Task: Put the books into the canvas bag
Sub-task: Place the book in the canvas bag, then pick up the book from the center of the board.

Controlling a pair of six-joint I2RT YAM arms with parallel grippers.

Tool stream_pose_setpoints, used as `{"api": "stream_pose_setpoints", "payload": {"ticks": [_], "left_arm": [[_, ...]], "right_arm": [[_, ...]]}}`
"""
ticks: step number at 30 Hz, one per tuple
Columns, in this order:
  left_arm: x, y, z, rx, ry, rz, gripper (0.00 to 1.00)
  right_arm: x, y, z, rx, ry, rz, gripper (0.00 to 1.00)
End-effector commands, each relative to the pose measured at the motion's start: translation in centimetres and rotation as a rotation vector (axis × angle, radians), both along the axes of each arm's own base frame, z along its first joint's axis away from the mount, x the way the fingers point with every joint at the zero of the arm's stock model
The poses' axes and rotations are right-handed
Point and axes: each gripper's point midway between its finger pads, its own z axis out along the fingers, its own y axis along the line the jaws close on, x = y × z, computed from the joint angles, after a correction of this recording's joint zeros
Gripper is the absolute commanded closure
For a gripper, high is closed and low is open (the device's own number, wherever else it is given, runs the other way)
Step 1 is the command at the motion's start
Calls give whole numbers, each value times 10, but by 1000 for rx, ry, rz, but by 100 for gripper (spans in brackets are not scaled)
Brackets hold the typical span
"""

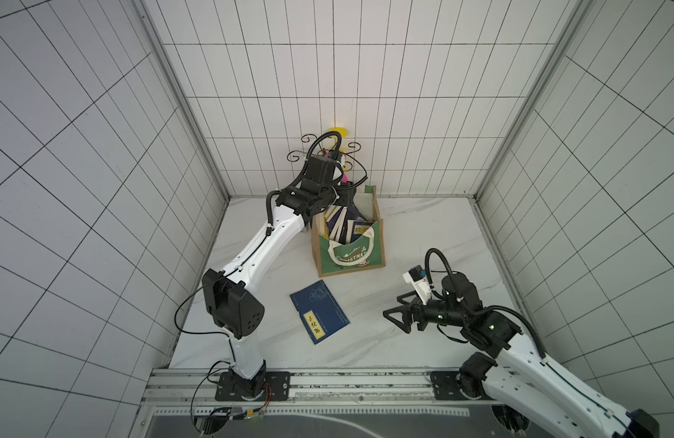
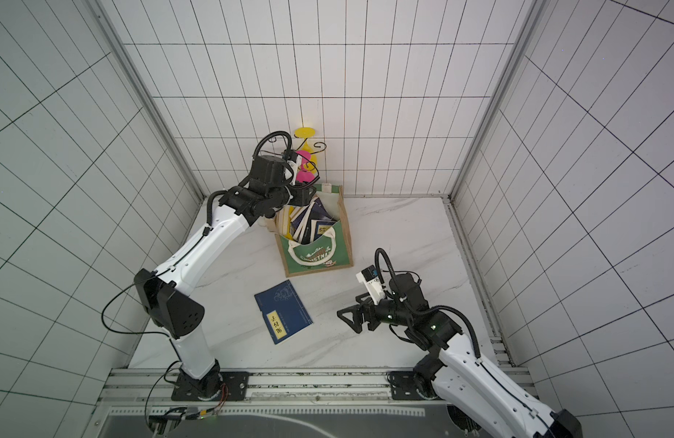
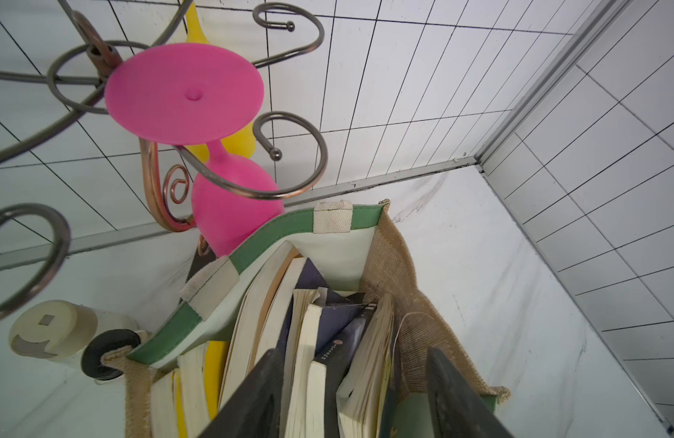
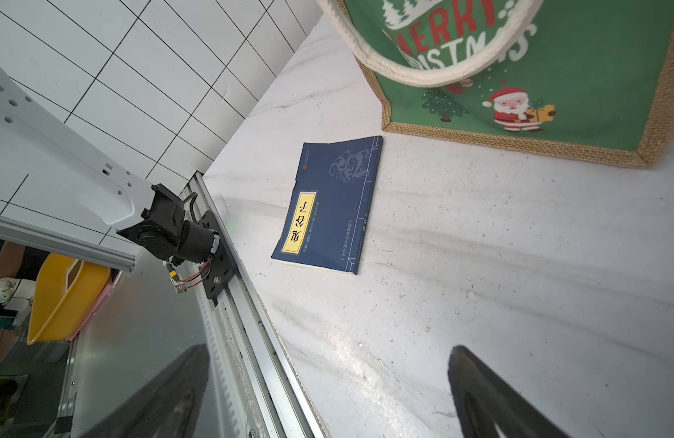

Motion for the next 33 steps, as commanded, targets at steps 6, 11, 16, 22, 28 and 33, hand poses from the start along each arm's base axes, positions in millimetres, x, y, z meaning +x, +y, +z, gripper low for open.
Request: {"api": "stream_pose_setpoints", "payload": {"ticks": [6,11,16,22,28,33], "left_arm": [[-39,75,3,-36,50,173,22],[-94,139,-51,-102,147,319,13],[-152,154,-113,-146,262,340,8],[-191,158,-175,-229,376,378,7],[-209,156,-221,-261,479,398,7],[-217,151,-248,-245,576,384,11]], "right_arm": [[9,14,9,62,-11,25,1],[15,30,-13,56,2,31,1],[23,54,-36,28,8,47,1],[31,88,-58,6,14,73,1],[33,117,-89,-28,61,99,1],[38,133,-111,-51,98,103,1]]}}
